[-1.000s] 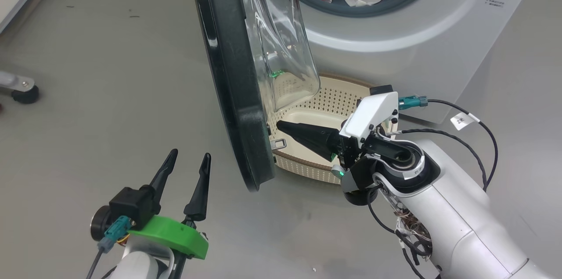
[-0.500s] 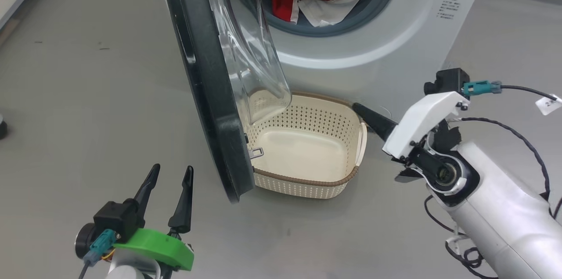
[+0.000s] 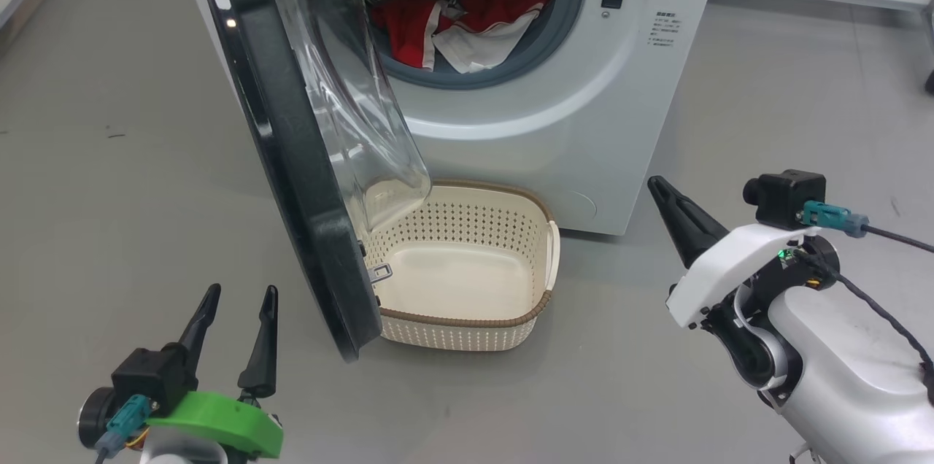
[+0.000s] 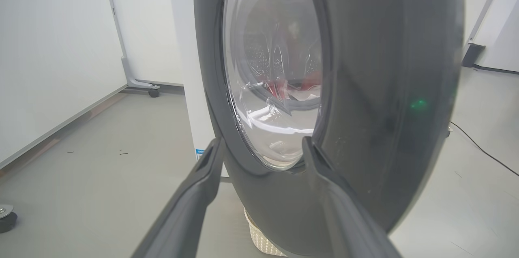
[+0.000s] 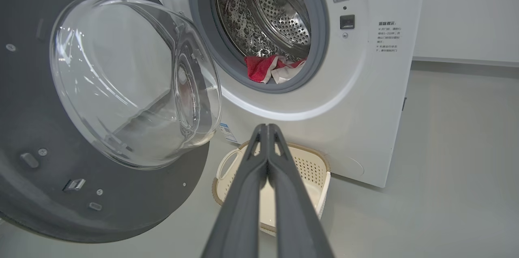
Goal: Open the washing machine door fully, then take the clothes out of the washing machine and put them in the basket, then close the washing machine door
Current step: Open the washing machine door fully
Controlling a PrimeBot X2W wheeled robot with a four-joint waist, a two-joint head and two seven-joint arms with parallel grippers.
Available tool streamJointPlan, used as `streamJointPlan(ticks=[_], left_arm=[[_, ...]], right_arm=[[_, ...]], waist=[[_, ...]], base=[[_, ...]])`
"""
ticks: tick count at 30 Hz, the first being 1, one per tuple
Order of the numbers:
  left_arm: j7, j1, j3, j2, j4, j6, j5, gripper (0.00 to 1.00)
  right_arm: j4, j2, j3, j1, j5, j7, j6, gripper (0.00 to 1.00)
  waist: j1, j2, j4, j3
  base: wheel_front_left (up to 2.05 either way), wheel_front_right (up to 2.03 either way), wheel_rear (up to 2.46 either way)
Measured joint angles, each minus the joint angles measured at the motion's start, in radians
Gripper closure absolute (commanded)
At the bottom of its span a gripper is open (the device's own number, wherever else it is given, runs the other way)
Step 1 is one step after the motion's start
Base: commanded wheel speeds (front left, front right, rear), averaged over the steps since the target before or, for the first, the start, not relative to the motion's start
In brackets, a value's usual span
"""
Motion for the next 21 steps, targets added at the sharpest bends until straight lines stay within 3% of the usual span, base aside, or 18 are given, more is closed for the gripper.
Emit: streamJointPlan(ticks=[8, 17, 21], left_arm=[[0.0, 0.015, 0.02, 0.001, -0.016, 0.0, 0.0, 0.0], [0.0, 0.042, 0.039, -0.002, -0.03, 0.0, 0.003, 0.0], [0.0, 0.043, 0.051, -0.003, -0.051, 0.0, 0.003, 0.0]], right_arm=[[-0.001, -0.01, 0.007, 0.065, -0.111, -0.166, -0.061, 1.0], [-0.023, 0.006, -0.044, 0.145, -0.164, -0.165, -0.105, 1.0], [-0.057, 0.023, -0.127, 0.168, -0.193, -0.163, -0.121, 1.0]], waist=[[0.0, 0.0, -0.044, -0.021], [0.0, 0.0, -0.08, -0.032], [0.0, 0.0, -0.09, -0.02]], base=[[0.0, 0.0, 0.0], [0.0, 0.0, 0.0], [0.0, 0.0, 0.0]])
